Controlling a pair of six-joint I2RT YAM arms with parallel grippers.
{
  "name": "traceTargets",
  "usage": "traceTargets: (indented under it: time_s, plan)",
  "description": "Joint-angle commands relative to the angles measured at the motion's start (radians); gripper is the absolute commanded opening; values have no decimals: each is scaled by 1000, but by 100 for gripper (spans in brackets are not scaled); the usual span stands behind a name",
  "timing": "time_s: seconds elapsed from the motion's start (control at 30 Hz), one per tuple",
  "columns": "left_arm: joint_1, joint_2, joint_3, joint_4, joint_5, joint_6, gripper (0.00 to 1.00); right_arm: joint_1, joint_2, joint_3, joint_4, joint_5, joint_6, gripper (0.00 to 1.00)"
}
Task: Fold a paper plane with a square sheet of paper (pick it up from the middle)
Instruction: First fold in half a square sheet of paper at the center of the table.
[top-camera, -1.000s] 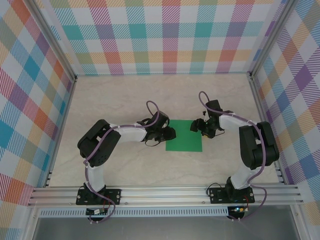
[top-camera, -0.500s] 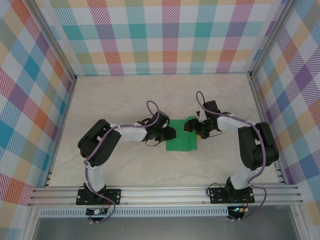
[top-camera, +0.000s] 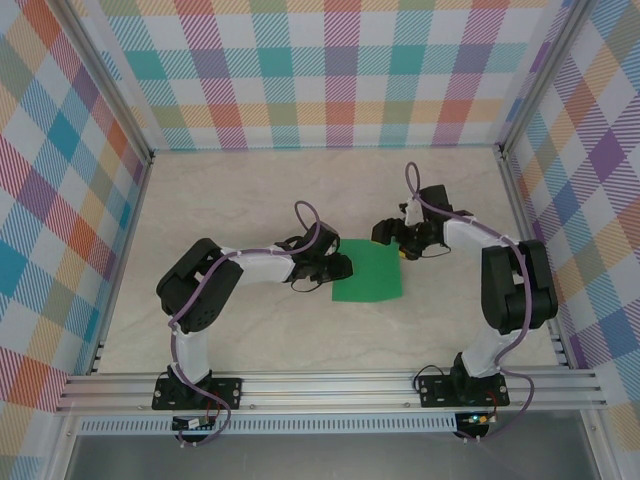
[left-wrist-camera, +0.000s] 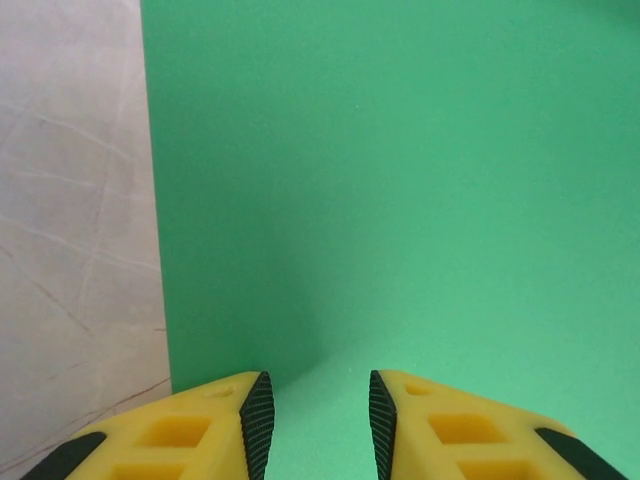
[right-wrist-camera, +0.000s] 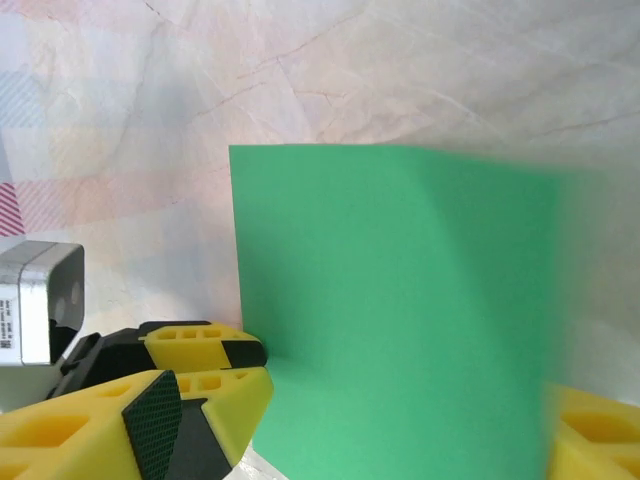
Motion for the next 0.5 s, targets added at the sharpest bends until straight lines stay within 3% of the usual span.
traceTargets:
  time_s: [0.0, 0.2, 0.47]
  plan:
    - [-23, 59, -6, -88, -34, 18, 35, -5, 34, 36, -42, -97, -54, 73]
    - [-26, 49, -9, -83, -31, 19, 35, -5, -7, -11, -12, -146, -18, 69]
    - [-25, -10, -34, -35, -15, 10, 36, -3, -47, -90, 148, -255, 137, 72]
